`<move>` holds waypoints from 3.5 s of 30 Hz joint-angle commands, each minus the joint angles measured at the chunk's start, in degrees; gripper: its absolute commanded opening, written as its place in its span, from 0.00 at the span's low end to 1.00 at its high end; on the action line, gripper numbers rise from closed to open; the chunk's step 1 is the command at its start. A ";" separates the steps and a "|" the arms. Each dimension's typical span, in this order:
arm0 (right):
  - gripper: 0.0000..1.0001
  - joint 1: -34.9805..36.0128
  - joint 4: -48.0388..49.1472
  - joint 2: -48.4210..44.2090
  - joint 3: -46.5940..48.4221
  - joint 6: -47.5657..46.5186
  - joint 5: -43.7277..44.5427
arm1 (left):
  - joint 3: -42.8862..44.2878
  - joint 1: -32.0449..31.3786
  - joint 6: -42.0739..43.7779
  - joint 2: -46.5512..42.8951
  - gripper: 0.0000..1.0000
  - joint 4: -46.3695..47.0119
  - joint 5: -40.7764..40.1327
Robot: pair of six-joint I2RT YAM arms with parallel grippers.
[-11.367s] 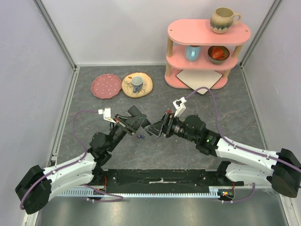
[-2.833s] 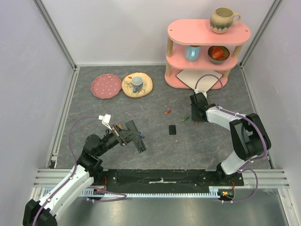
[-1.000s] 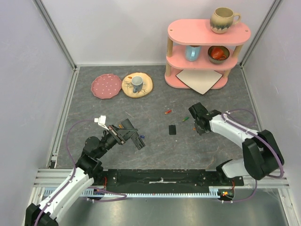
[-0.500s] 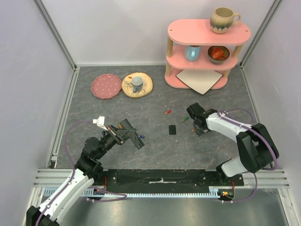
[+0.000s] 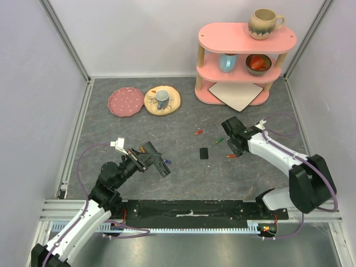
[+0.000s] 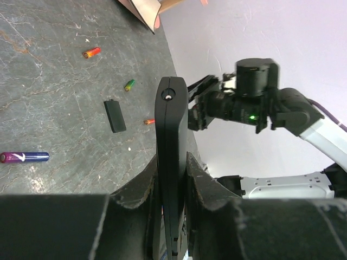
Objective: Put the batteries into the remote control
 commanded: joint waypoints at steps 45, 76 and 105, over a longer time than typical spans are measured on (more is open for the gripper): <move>0.63 -1.80 19.92 -0.43 -8.08 -70.41 -16.94 | 0.25 0.32 3.49 7.26 0.02 7.13 5.70; 0.00 -0.75 7.53 -9.05 -7.47 2.44 -0.17 | -1.25 0.23 -0.11 8.05 0.02 8.28 2.89; 0.72 -0.48 5.51 -0.96 -3.34 -3.35 -2.35 | 0.16 0.23 -0.37 9.37 0.02 5.11 2.53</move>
